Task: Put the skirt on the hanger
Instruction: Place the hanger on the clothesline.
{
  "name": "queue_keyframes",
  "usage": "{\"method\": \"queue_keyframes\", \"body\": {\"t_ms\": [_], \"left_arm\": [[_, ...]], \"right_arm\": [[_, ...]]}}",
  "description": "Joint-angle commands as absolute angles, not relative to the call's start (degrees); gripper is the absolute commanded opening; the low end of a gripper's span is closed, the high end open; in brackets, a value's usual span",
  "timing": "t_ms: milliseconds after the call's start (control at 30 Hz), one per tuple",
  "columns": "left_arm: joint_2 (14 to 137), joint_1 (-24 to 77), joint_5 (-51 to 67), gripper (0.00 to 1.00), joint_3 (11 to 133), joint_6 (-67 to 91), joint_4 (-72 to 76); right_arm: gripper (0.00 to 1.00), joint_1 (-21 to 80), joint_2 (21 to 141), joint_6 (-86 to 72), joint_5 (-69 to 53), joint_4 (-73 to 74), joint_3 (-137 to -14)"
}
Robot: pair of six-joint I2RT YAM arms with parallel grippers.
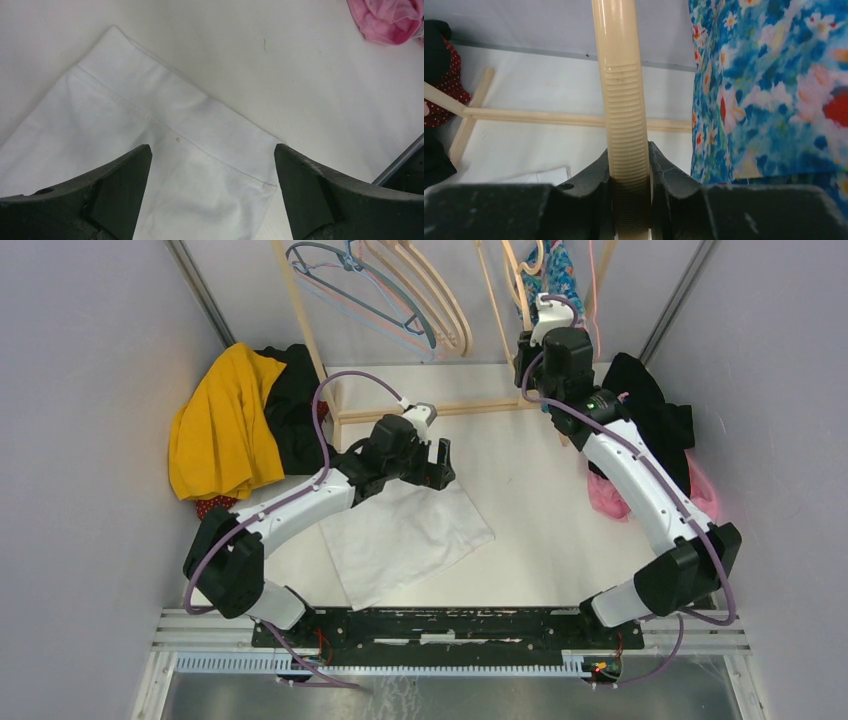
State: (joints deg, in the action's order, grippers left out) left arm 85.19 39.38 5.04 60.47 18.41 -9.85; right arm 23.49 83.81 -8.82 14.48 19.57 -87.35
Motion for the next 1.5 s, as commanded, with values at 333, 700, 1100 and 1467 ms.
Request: {"method": "queue_keyframes", "body": {"t_ms": [333, 700, 1100, 1467], "left_arm": [[84.3, 40.0, 4.3, 0.99, 63.0, 18.9, -13.0], [86.8, 40.4, 3.5, 0.99, 65.6, 18.4, -14.5], [88.9, 41.9, 2.5, 1.0, 68.3, 18.7, -15.5], [87.3, 43.0, 1.3, 1.0, 67.5, 19.2, -15.8]], "right_arm": [[0.01, 19.2, 94.7, -12.0, 7.9, 0.8, -98.4], [0.01, 14.2, 100.0, -17.4, 0.8, -1.4, -103.3], [0.01, 11.1, 107.2, -20.0, -10.9, 4.2, -112.9], [0.28, 10.8, 106.1, -19.9, -16.3, 11.0, -110.9]]}}
